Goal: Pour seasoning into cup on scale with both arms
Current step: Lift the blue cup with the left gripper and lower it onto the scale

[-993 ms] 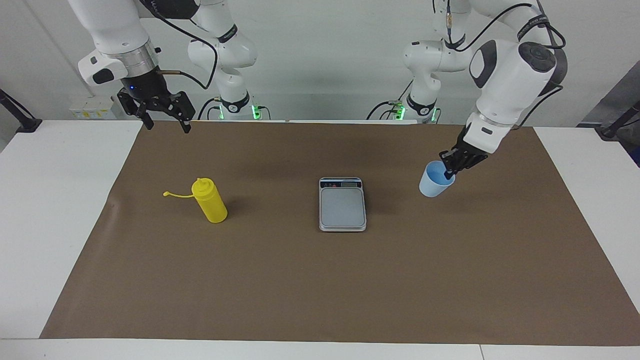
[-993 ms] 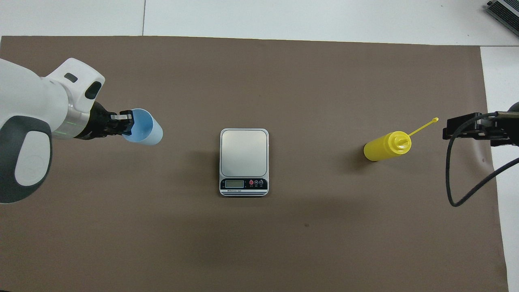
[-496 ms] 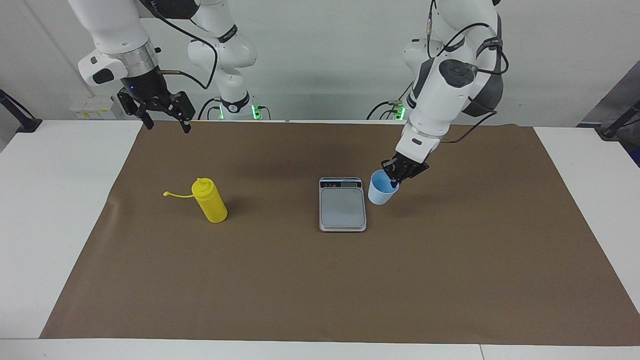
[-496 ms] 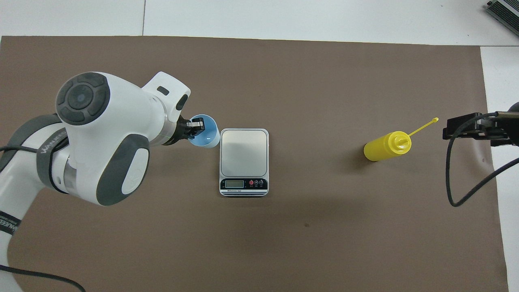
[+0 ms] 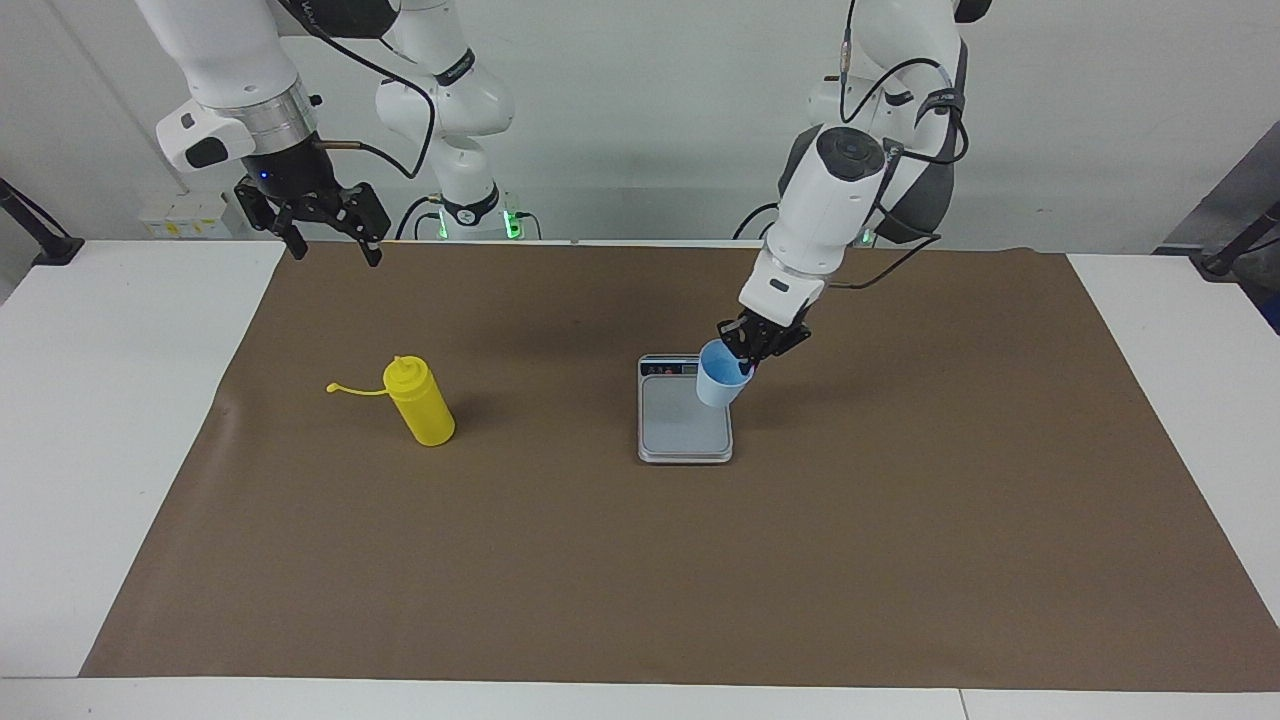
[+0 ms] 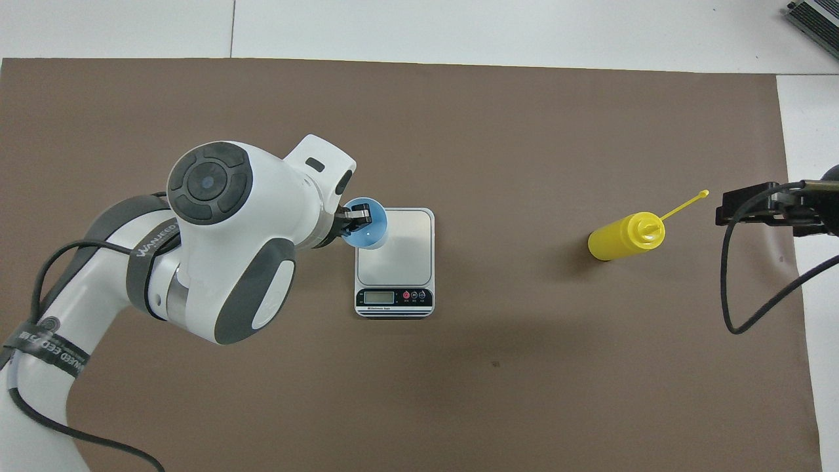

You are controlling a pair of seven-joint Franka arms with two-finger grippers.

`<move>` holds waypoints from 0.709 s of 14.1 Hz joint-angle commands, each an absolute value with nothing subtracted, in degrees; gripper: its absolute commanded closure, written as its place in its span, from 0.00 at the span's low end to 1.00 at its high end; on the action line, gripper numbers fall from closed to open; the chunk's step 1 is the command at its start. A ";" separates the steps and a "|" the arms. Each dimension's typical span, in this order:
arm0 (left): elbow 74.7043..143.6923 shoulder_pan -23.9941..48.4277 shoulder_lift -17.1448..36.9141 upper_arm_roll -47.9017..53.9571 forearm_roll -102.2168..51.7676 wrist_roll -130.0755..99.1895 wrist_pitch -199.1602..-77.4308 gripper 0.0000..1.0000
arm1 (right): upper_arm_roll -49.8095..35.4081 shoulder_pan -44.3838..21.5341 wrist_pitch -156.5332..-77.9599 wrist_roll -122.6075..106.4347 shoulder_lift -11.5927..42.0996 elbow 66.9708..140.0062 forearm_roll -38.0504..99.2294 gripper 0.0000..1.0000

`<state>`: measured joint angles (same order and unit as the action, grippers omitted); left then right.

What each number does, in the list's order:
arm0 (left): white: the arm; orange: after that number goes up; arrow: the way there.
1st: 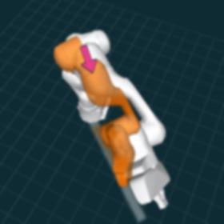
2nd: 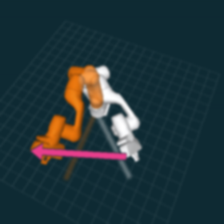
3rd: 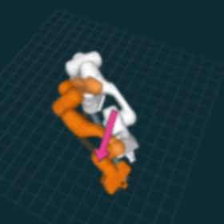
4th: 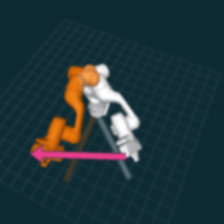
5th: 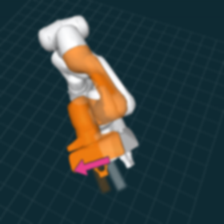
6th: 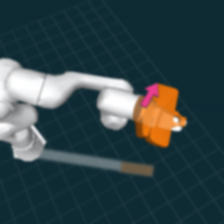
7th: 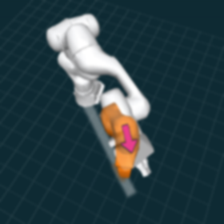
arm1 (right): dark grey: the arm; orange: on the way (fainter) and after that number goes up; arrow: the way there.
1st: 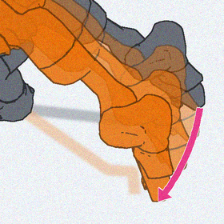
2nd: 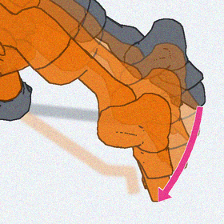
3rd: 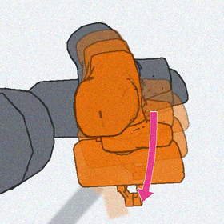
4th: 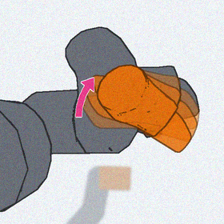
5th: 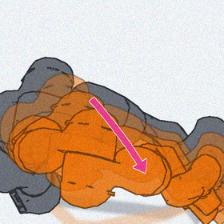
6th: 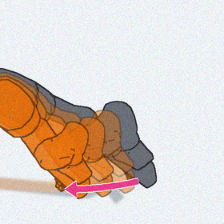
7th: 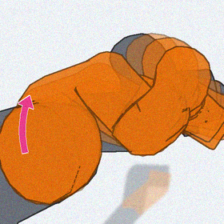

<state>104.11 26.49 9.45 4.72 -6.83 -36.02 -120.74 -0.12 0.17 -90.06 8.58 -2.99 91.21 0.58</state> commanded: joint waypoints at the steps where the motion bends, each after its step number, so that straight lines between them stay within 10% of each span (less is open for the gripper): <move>1: 104.24 29.97 13.00 3.69 -6.59 -39.63 -123.05 1.00 | -0.44 0.79 -90.44 7.47 -4.22 92.64 0.79 0.00; 10: 106.61 30.67 13.01 3.69 -5.36 -40.43 -123.92 1.00 | -0.44 0.79 -90.44 7.47 -4.22 92.64 0.79 0.00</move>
